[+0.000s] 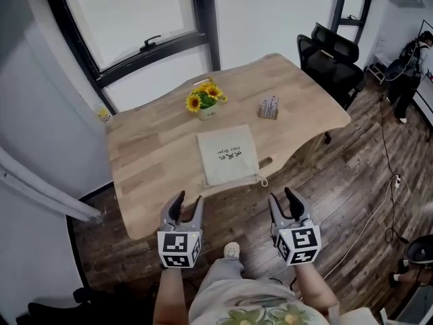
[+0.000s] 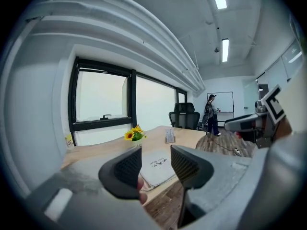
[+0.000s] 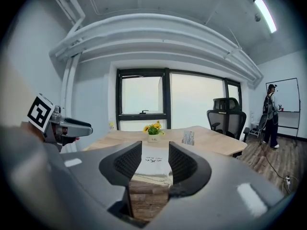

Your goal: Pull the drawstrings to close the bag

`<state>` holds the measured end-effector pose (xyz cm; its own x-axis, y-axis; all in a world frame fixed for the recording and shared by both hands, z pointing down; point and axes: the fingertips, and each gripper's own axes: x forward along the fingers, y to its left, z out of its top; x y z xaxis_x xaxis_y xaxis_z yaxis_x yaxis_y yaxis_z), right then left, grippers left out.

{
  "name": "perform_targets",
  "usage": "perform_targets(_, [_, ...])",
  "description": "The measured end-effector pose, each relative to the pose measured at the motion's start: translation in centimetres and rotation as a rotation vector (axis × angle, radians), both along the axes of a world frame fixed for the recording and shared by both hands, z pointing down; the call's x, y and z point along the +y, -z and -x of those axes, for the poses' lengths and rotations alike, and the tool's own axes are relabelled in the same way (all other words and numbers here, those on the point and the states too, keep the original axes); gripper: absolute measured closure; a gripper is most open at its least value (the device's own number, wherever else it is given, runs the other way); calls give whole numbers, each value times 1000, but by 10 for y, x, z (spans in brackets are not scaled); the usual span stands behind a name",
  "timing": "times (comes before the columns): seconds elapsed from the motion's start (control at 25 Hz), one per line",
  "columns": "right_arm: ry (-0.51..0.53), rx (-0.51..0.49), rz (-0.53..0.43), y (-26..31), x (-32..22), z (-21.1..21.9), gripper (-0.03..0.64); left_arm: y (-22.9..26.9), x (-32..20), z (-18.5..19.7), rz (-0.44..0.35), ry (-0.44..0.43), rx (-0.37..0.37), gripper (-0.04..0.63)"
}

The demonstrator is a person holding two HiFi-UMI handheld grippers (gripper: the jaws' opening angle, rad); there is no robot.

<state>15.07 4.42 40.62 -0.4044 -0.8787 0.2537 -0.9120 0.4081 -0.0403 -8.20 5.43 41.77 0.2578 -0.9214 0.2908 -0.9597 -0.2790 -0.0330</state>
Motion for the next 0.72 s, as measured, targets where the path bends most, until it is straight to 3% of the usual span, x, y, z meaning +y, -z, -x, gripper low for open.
perform_targets(0.36, [-56, 45, 46, -22, -36, 18, 451, -41, -43, 41, 87, -57, -98, 414])
perform_targets(0.52, [-82, 59, 65, -33, -47, 17, 451, -64, -60, 44, 130, -121, -178, 414])
perform_targets(0.72, [-101, 76, 104, -52, -53, 13, 451, -102, -76, 40, 209, -186, -229, 414])
